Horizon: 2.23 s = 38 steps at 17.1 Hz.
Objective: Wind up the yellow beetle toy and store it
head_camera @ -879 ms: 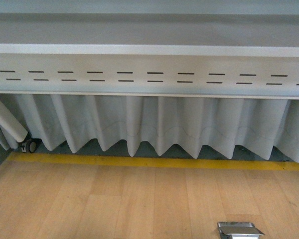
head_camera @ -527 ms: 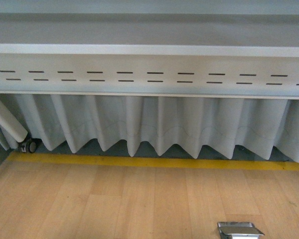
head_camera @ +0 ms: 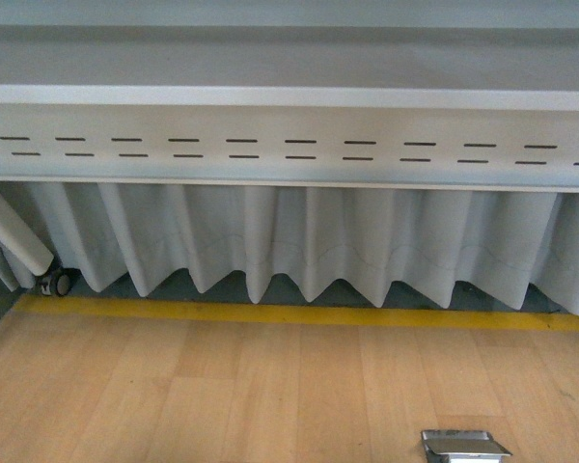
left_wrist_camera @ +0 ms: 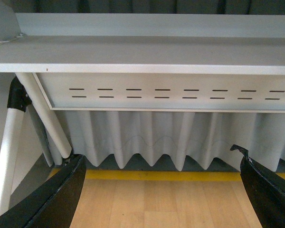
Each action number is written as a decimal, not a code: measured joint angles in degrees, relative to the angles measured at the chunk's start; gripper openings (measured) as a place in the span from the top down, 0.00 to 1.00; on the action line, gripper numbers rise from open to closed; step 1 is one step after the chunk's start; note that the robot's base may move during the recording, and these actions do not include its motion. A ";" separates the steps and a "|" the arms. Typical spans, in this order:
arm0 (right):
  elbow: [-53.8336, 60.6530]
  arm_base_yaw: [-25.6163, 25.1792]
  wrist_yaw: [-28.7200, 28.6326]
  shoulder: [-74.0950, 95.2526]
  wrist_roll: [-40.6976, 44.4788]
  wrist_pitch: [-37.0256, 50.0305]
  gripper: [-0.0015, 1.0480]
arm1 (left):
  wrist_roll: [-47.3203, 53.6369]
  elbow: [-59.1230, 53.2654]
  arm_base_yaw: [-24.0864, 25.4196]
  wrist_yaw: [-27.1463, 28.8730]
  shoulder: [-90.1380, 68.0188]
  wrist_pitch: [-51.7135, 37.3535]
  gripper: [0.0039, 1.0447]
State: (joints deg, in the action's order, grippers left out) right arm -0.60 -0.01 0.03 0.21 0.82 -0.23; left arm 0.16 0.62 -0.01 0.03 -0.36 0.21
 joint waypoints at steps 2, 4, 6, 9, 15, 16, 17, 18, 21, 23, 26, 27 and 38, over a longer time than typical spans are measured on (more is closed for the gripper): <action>0.00 0.00 0.00 -0.02 0.00 0.00 0.06 | 0.00 0.00 0.00 0.00 0.00 0.00 0.06; 0.00 0.00 0.00 -0.02 -0.02 0.00 0.06 | 0.00 0.00 0.00 0.00 0.00 0.00 0.06; 0.00 0.00 0.00 -0.02 0.00 -0.15 0.06 | 0.00 0.00 0.00 0.00 0.00 0.07 0.06; 0.00 0.00 -0.04 0.00 0.00 -0.11 0.06 | 0.00 0.00 0.00 -0.02 0.00 0.15 0.06; 0.00 0.00 -0.02 -0.02 0.00 -0.04 0.06 | 0.00 0.00 0.00 -0.04 0.00 0.00 0.06; 0.00 0.00 -0.04 -0.02 0.00 0.02 0.06 | -0.07 0.00 0.00 0.04 0.00 -0.02 0.06; 0.00 0.00 -0.02 -0.02 0.02 0.00 0.06 | 0.00 0.00 0.00 0.00 0.00 0.00 0.06; 0.00 0.00 0.00 0.00 0.00 0.00 0.06 | 0.00 0.00 0.00 -0.04 0.00 0.02 0.06; 0.00 0.00 0.02 -0.02 0.00 -0.04 0.06 | 0.00 0.00 0.00 0.02 0.00 0.00 0.06; 0.00 0.00 -0.02 -0.02 0.02 -0.02 0.06 | -0.04 0.00 0.00 0.02 0.00 0.00 0.06; 0.00 0.00 -0.04 0.00 -0.04 0.00 0.06 | -0.04 0.00 0.00 0.07 0.00 -0.04 0.06; 0.00 0.00 0.02 -0.02 0.00 0.07 0.06 | -0.11 0.00 0.00 0.04 0.00 0.02 0.06; 0.00 0.00 -0.02 0.02 -0.24 -0.07 0.06 | -0.15 0.00 0.00 0.00 0.00 0.15 0.06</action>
State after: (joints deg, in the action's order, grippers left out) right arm -0.60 -0.01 0.01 0.23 0.58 -0.30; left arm 0.01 0.62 -0.01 0.03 -0.36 0.36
